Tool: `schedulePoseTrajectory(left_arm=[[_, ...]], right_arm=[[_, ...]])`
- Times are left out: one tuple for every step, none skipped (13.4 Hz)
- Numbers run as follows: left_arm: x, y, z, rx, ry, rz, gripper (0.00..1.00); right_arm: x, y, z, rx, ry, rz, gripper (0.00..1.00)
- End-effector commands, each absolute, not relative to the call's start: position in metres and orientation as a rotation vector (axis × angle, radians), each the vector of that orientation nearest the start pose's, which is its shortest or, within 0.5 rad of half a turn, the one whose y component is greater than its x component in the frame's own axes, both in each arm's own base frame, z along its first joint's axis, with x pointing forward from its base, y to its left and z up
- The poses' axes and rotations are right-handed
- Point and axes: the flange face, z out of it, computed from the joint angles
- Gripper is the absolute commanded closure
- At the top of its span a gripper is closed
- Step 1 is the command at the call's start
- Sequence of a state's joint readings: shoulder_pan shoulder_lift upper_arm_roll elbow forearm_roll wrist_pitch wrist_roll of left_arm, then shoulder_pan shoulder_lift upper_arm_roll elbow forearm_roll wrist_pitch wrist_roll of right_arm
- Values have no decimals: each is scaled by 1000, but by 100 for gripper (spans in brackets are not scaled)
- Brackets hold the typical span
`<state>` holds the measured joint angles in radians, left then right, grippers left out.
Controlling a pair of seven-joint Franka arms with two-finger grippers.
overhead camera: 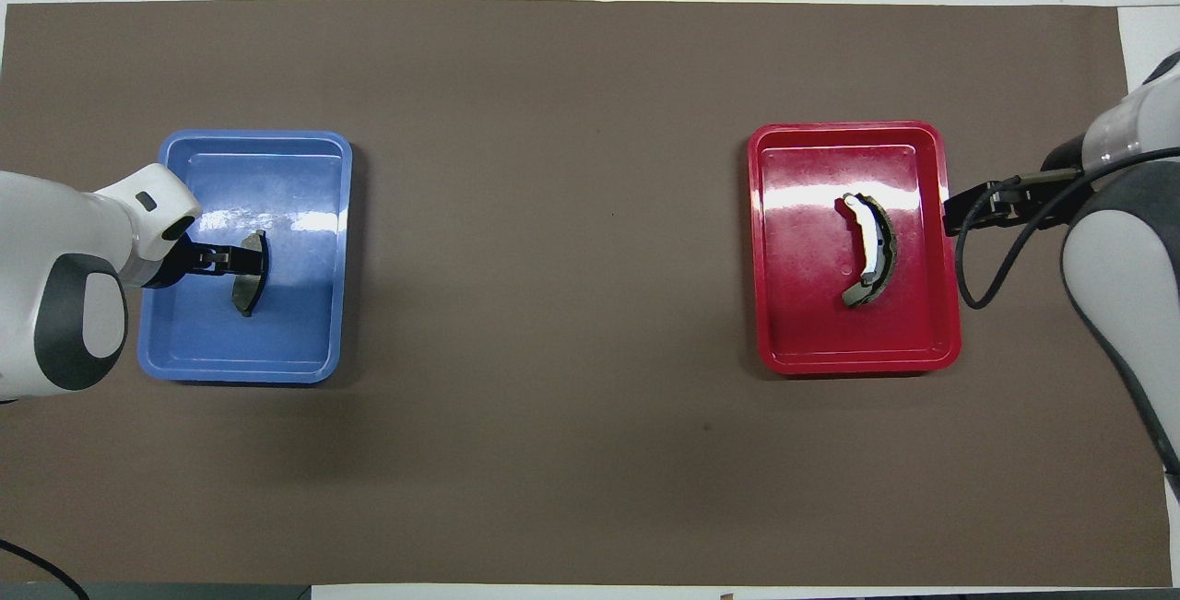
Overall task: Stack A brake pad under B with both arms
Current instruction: 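Grasp the dark brake pad with the left gripper while the right gripper reaches the shoe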
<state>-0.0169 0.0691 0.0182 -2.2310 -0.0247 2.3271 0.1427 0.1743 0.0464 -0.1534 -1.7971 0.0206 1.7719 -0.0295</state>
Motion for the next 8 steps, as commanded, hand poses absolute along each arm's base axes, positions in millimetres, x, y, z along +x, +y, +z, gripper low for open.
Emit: schedulePoseTrajectory(left_arm=[[530, 0, 319, -3141, 212, -35, 3], [530, 0, 312, -3141, 215, -37, 2], [528, -1, 305, -3141, 217, -28, 3], [527, -1, 302, -3141, 217, -28, 3], [525, -1, 296, -3140, 218, -23, 2], [524, -1, 289, -3141, 216, -25, 3], [524, -1, 285, -3139, 218, -37, 3], [525, -2, 285, -3139, 221, -47, 3]], right_arm=[[563, 32, 469, -3115, -38, 94, 1], [562, 32, 452, -3116, -36, 87, 1], [561, 32, 442, -3117, -37, 82, 1], [562, 31, 427, -3120, -38, 88, 1], [563, 29, 418, -3121, -35, 86, 1], [563, 32, 407, -3124, -38, 83, 1], [562, 32, 398, -3125, -37, 55, 1], [561, 32, 389, -3126, -36, 40, 1]])
